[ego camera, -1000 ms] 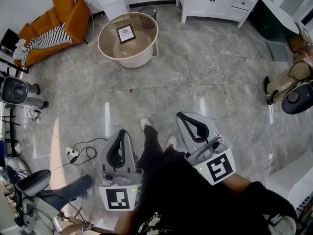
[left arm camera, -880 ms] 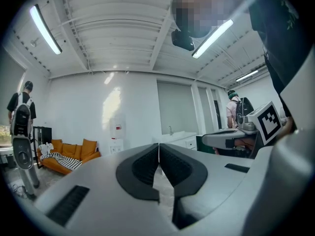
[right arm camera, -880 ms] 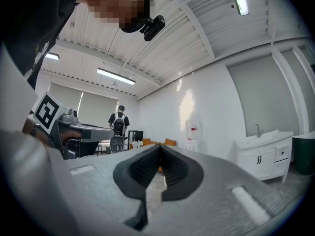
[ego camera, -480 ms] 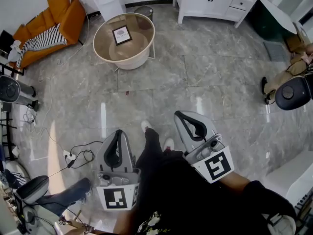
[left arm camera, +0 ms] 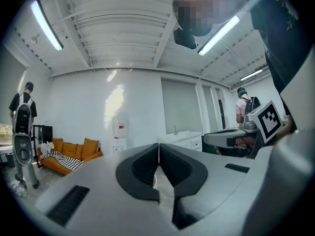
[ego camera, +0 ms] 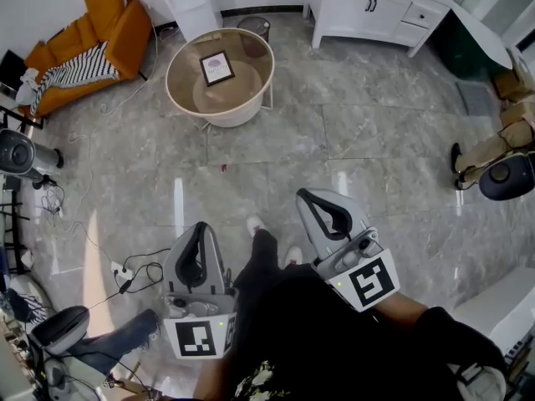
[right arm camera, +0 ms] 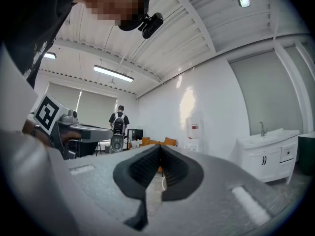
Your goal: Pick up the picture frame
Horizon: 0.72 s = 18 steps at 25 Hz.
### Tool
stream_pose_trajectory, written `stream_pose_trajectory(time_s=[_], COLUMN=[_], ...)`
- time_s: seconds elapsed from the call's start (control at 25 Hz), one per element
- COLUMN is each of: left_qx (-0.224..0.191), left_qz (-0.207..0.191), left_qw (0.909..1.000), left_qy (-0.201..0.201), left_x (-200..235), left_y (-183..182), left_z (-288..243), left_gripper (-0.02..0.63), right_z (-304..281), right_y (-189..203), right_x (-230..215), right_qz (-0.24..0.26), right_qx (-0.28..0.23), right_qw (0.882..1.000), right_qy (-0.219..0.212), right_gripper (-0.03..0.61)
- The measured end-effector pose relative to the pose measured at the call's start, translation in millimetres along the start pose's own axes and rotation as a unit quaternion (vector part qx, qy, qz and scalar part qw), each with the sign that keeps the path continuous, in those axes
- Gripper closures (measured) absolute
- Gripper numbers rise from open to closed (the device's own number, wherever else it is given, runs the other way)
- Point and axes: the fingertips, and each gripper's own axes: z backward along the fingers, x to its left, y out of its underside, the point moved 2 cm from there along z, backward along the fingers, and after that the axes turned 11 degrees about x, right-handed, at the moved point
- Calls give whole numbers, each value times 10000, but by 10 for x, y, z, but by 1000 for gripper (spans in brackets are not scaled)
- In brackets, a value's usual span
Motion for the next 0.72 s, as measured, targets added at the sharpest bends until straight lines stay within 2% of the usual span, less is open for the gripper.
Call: stream_pose_trajectory(time_s=[0.36,0.72], left_qx=[-107,-160], left_qz=[32,123], left_qw=[9998,9998], left_qy=[-137,-9], left_x=[662,1320], left_y=[-128,3], left_z=[-315,-631], left_gripper=[595,595], right_z=[-682,-1317], right_y=[-284,-340], right_x=[-30,100], right_qz=[70,178], right_qx=[-74,54], right_qw=[9999,9998], right_qy=[-19,64], right_gripper=[581,581])
